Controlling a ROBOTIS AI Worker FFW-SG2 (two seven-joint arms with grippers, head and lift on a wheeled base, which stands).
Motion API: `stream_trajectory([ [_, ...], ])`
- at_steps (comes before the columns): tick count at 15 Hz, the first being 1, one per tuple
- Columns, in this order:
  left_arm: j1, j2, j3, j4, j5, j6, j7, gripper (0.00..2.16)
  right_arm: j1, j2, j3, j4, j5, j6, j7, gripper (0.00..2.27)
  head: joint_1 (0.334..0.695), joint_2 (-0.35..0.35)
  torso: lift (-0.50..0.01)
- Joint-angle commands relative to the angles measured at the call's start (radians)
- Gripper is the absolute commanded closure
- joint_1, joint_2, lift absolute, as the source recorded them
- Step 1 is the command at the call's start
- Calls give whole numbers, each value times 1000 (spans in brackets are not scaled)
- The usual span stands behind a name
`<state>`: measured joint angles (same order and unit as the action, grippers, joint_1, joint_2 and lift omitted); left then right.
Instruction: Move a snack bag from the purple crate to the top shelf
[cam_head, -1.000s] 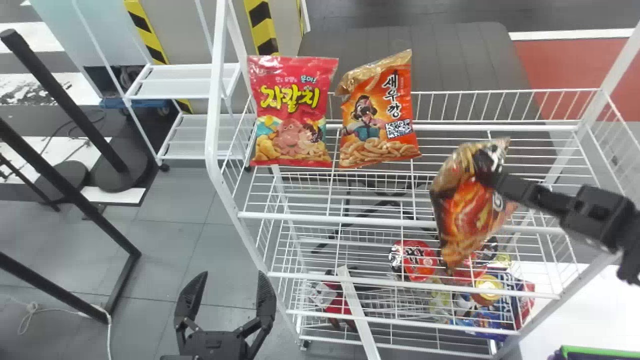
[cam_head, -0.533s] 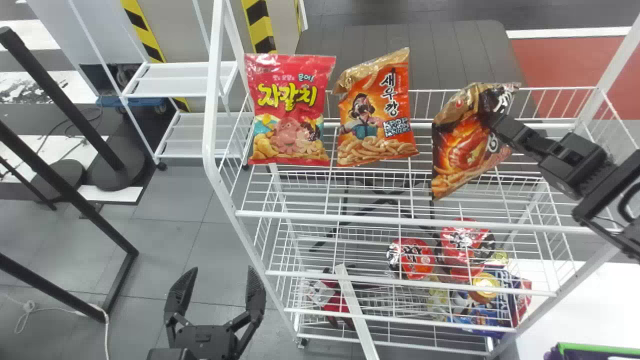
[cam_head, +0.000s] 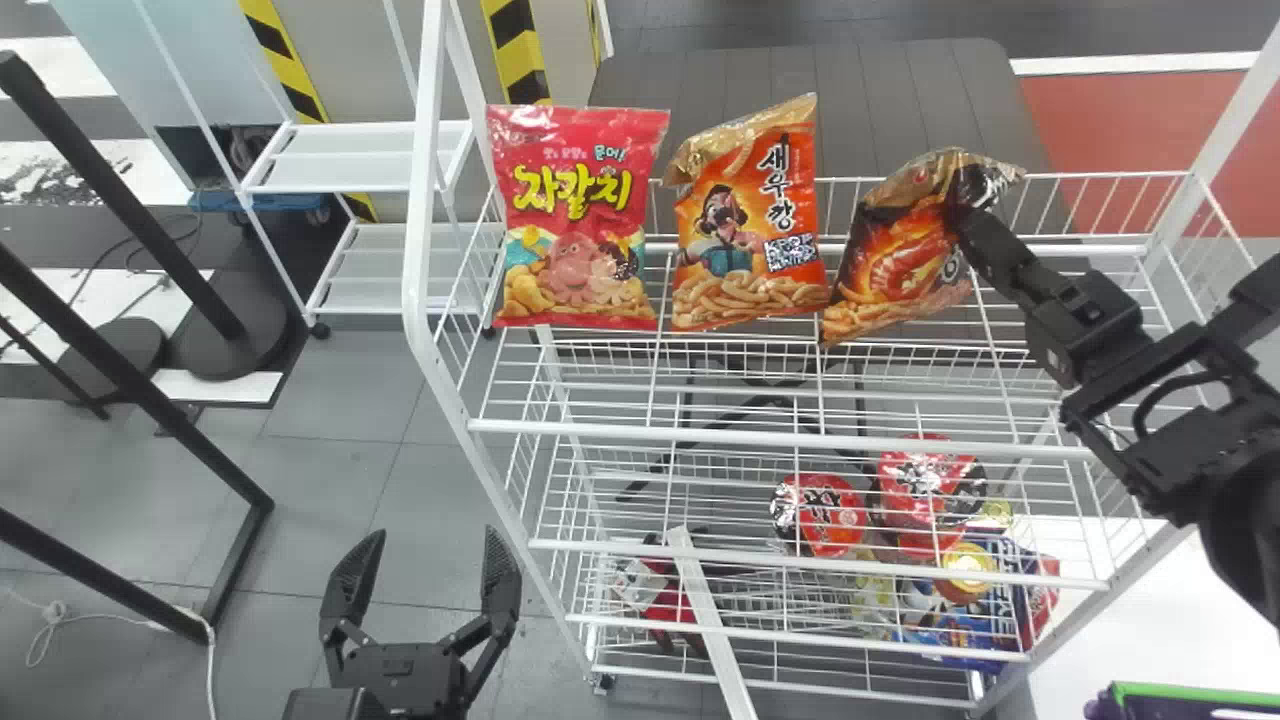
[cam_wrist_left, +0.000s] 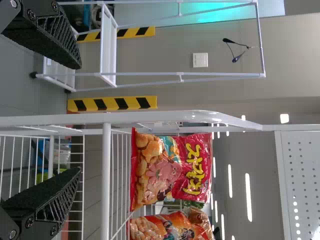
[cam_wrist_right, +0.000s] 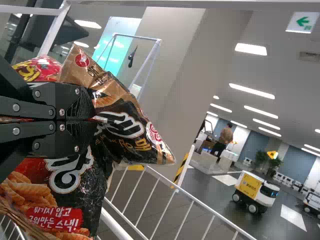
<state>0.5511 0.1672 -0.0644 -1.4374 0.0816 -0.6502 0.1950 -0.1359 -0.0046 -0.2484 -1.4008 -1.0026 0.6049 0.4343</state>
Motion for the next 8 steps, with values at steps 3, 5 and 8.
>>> stream_trajectory([
  [3, -11, 0, 0, 11, 6, -1, -5, 80, -28, 6, 14, 69, -2, -78, 20, 2179, 695, 127, 0],
  [5, -17, 0, 0, 17, 7, -1, -8, 80, -41, 6, 17, 91, -2, -84, 26, 2179, 695, 123, 0],
  [8, -20, 0, -2, 20, 7, -1, -9, 80, -54, 6, 26, 117, 12, -84, 24, 2175, 695, 121, 0],
])
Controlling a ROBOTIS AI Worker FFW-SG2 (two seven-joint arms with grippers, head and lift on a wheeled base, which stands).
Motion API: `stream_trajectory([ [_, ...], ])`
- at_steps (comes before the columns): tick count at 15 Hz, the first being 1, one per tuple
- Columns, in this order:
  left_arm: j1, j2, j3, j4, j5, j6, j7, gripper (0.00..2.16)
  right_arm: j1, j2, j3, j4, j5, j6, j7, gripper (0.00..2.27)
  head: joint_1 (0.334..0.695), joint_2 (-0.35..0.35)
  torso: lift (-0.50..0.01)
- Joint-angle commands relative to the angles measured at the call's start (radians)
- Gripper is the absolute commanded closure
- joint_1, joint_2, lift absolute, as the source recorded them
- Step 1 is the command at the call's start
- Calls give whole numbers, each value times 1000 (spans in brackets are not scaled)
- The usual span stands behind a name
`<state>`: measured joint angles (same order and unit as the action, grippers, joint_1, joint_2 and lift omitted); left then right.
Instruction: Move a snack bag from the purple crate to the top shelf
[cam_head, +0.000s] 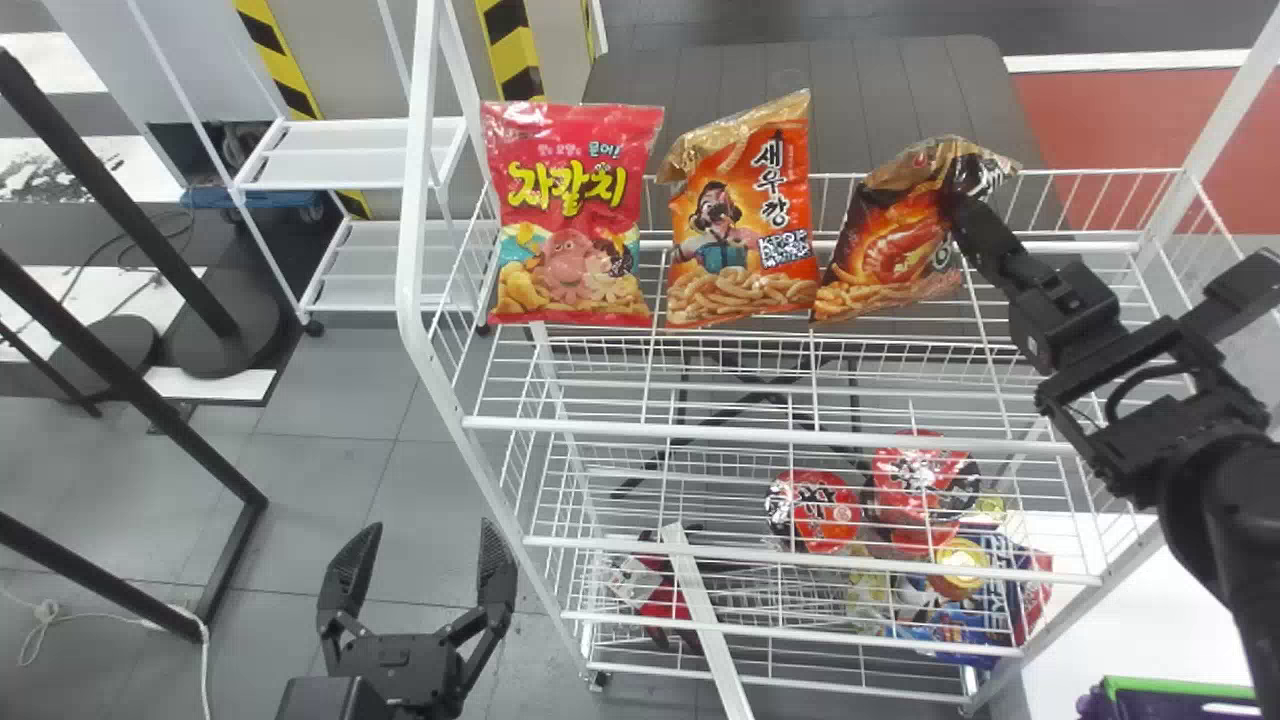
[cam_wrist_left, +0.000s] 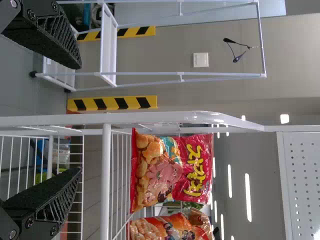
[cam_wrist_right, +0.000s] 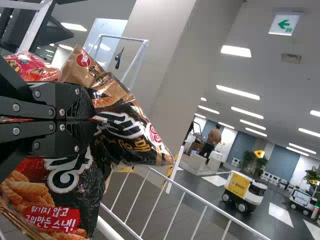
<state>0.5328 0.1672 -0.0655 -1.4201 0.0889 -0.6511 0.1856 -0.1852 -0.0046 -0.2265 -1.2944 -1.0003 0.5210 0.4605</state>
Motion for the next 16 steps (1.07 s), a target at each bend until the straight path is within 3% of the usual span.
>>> stream_trajectory([
  [1, -2, 0, 0, 3, 0, 0, 0, 80, -5, 6, 7, 10, 14, 0, -9, 2084, 695, 123, 0],
  [2, -2, 0, 1, 4, 0, 0, 0, 80, -5, 6, 9, 10, 16, 0, -19, 1868, 695, 124, 0],
  [4, -2, 0, 1, 6, 0, -3, 0, 80, 3, 6, 7, 9, 14, -12, -26, 900, 695, 126, 0],
  [5, -2, 0, 1, 6, 2, -3, 0, 80, 7, 6, 6, 3, 12, -12, -32, 775, 695, 126, 0],
  [9, -5, 0, 0, 6, 2, -3, -2, 80, 15, 6, 4, -5, 16, -25, -68, 772, 695, 119, 0],
  [11, -5, 0, 0, 6, 2, -3, -2, 80, 15, 6, 9, -6, 19, -25, -68, 272, 695, 114, 0],
  [12, -5, 0, 0, 6, 2, -3, -2, 80, 15, 6, 10, -13, 22, -22, -68, 134, 695, 114, 0],
  [16, -5, 0, 0, 6, 3, -12, 0, 80, 21, 6, 12, -26, 23, -19, -75, 120, 695, 119, 0],
])
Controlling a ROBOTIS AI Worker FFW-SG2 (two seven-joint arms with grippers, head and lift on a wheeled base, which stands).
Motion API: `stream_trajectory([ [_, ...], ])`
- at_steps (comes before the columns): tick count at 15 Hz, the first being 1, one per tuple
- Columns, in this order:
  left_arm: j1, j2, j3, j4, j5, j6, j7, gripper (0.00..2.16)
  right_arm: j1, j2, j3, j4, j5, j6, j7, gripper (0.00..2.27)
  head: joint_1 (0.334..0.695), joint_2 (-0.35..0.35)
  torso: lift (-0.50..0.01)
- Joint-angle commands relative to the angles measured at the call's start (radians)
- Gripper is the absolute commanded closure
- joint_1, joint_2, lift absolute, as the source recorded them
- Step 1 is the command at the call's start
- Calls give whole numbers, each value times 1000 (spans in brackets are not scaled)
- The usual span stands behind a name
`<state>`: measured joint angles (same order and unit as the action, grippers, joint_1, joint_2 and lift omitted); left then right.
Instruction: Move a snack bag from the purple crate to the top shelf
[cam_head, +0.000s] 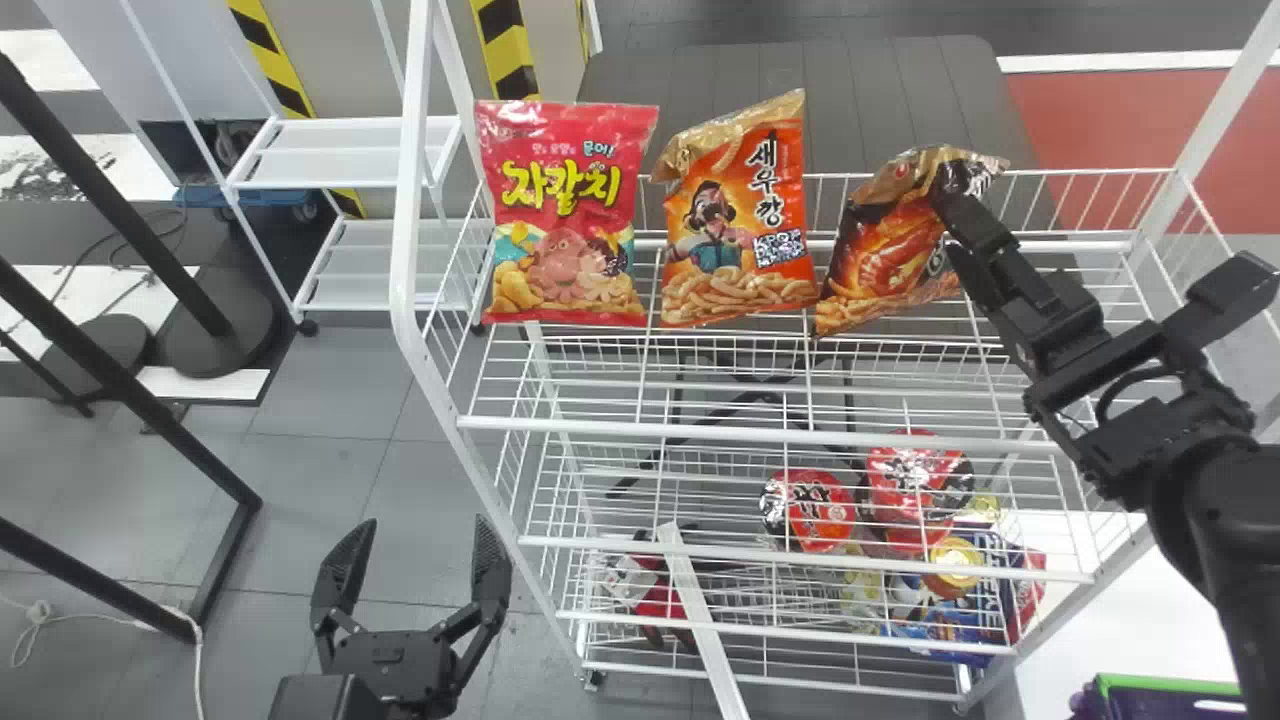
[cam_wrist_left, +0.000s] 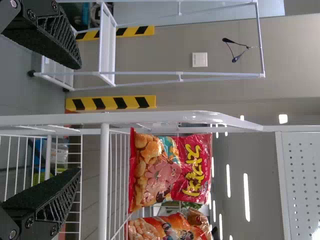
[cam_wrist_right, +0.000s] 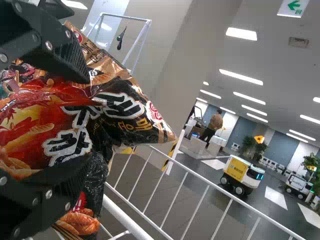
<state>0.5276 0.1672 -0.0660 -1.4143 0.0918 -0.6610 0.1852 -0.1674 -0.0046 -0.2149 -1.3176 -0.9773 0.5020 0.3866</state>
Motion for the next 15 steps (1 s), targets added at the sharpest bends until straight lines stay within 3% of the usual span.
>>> stream_trajectory([
  [1, 0, 0, 0, 0, 0, -2, 0, 80, 6, 6, 0, -9, 0, 1, -6, 120, 695, 119, 0],
  [8, 0, 2, 2, 0, 2, -8, 0, 80, 89, 6, 5, -177, 9, 71, -29, 120, 695, 122, 0],
  [11, 0, 5, 0, -2, 3, -15, 0, 80, 157, 6, 20, -301, 94, 86, -60, 161, 695, 137, 0],
  [13, 0, 8, 2, -2, 8, -18, -1, 80, 169, 6, 38, -324, 137, 86, -58, 417, 695, 142, 0],
  [15, 2, 9, 0, 0, 8, -24, -1, 80, 189, -2, 57, -370, 212, 83, -37, 930, 695, 150, 0],
])
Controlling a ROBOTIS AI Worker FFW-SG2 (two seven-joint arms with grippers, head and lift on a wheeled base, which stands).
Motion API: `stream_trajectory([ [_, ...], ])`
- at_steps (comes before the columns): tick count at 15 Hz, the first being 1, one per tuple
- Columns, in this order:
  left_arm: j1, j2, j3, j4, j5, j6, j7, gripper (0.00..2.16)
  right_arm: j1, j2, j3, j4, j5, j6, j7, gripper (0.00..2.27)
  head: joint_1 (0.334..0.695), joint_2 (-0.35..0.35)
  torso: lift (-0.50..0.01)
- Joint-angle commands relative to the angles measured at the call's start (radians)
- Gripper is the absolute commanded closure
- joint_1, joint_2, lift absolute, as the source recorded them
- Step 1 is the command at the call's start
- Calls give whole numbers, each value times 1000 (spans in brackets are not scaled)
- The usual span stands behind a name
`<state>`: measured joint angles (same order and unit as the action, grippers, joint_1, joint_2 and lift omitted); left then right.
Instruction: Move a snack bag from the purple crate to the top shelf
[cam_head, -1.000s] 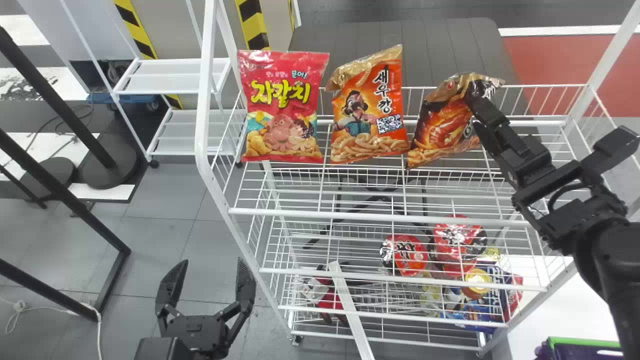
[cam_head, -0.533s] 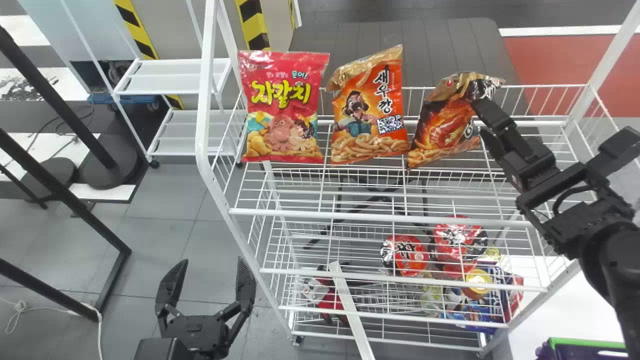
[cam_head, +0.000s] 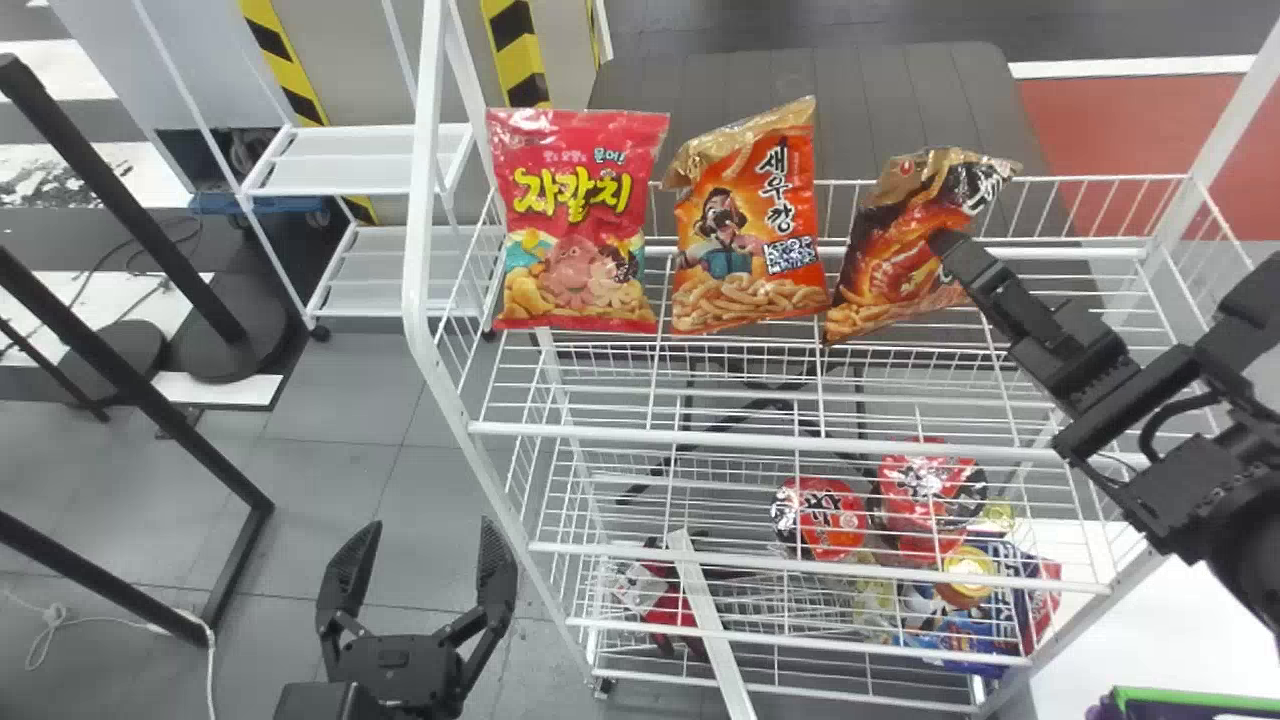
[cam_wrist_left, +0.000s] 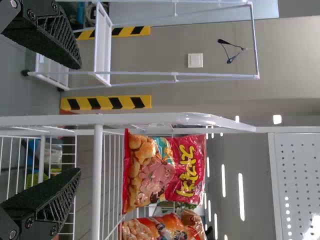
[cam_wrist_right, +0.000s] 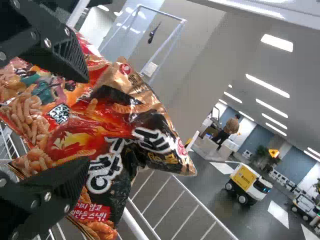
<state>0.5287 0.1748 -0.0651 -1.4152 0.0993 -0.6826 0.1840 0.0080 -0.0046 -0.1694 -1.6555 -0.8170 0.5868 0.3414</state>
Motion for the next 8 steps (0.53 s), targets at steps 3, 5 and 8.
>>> stream_trajectory([
  [3, 1, 2, -1, 1, 0, -2, 0, 80, 18, -3, 54, -67, 202, -5, 1, 1973, 695, 167, 0],
  [5, 1, 2, -2, -1, 0, -2, 0, 80, 17, -2, 93, -69, 256, -54, -16, 2216, 695, 174, 0],
  [8, 4, 3, -1, -2, 0, -5, 0, 80, 9, -2, 133, -69, 323, -81, -22, 2246, 695, 184, 0],
])
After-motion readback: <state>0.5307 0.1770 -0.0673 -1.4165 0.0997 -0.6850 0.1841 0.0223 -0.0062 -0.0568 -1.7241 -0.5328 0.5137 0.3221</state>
